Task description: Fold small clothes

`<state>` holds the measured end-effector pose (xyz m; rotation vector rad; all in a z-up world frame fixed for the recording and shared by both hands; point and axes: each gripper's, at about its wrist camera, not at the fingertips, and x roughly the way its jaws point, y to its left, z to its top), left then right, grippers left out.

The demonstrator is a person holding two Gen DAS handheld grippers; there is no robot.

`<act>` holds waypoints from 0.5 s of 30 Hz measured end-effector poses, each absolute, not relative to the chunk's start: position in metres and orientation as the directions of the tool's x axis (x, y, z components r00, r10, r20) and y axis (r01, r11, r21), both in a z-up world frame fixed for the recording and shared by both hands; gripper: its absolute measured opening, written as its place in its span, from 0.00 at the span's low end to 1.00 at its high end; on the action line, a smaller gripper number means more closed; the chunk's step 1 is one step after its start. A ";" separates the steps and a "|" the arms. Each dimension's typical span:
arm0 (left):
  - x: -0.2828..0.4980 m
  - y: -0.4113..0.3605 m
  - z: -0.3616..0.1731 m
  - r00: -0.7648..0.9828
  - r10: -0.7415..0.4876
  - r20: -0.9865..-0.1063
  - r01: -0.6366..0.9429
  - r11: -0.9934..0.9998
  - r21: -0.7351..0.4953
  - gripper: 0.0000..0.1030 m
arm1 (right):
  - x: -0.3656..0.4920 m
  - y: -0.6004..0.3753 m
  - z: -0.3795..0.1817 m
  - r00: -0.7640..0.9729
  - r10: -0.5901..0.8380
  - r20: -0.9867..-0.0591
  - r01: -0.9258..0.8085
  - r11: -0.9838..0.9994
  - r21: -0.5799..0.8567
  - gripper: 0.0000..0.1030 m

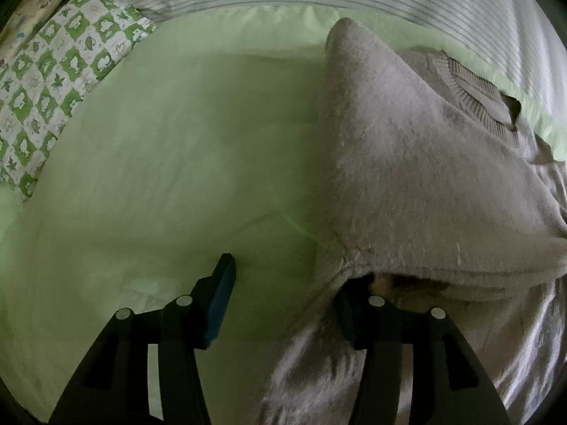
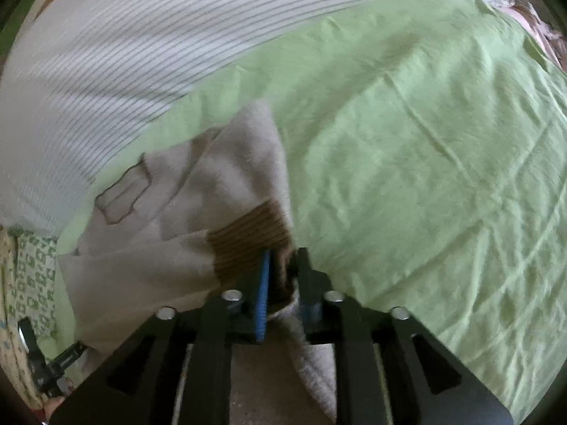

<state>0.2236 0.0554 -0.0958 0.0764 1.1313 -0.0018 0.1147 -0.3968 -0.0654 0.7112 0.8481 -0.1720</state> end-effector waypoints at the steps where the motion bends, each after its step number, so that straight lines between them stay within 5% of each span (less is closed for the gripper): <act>1: 0.221 0.056 -0.095 0.424 0.040 -0.905 0.041 0.997 0.064 0.52 | 0.114 -0.399 -0.063 0.660 0.123 -0.741 0.419 0.759 0.499 0.34; 15: 0.187 0.066 -0.039 0.494 0.021 -0.869 -0.014 1.000 0.016 0.53 | 0.051 -0.397 -0.031 0.697 0.171 -0.696 0.351 0.766 0.539 0.42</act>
